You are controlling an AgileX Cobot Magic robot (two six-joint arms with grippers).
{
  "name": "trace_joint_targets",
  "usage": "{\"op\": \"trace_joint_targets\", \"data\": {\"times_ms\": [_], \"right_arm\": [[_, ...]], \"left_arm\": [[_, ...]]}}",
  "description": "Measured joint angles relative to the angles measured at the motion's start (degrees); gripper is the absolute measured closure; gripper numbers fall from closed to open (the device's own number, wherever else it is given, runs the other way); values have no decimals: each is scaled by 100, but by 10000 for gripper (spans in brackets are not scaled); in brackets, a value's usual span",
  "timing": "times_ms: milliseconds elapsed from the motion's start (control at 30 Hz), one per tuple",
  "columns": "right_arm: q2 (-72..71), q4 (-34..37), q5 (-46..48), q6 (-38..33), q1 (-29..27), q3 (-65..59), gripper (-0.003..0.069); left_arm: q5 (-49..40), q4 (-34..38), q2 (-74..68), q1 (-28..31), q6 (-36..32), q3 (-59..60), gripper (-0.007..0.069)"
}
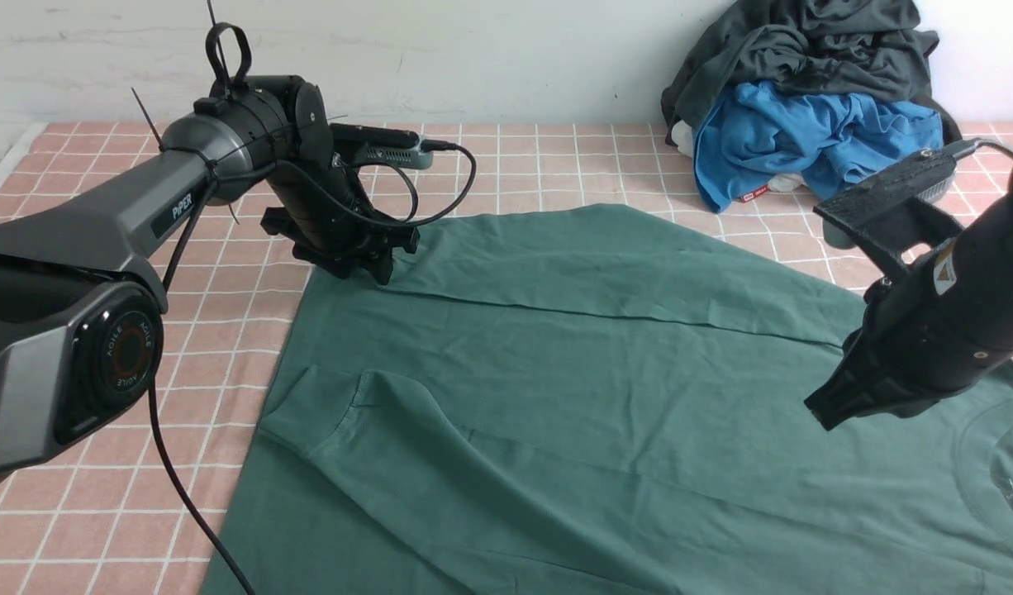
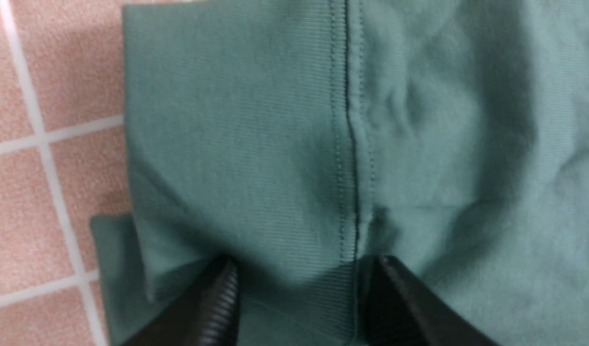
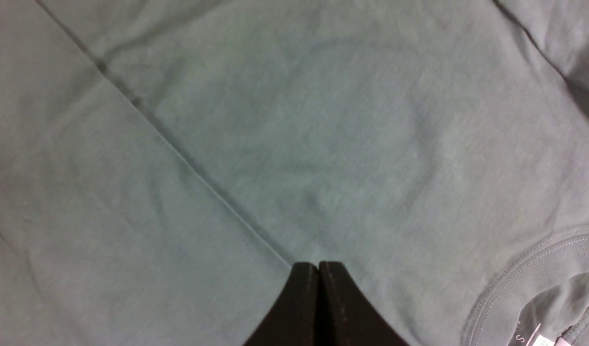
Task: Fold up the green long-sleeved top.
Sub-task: Use the left arm to clamp the cuff farthest from it, then use the left arm to drag and drop the cuff onto the cuff closest to the left arm
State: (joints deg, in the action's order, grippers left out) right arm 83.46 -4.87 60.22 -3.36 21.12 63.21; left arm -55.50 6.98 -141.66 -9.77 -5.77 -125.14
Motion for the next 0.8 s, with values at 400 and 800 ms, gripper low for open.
{"op": "trace_joint_targets", "data": {"times_ms": [400,800], "right_arm": [[0,-14,-4,0,0,0,674],[-103,-312,269,0,0,134,674]], "left_arm": [[-152,75,128,2,-383,0,597],[-1412,303,1379,-60,-575,507,597]]}}
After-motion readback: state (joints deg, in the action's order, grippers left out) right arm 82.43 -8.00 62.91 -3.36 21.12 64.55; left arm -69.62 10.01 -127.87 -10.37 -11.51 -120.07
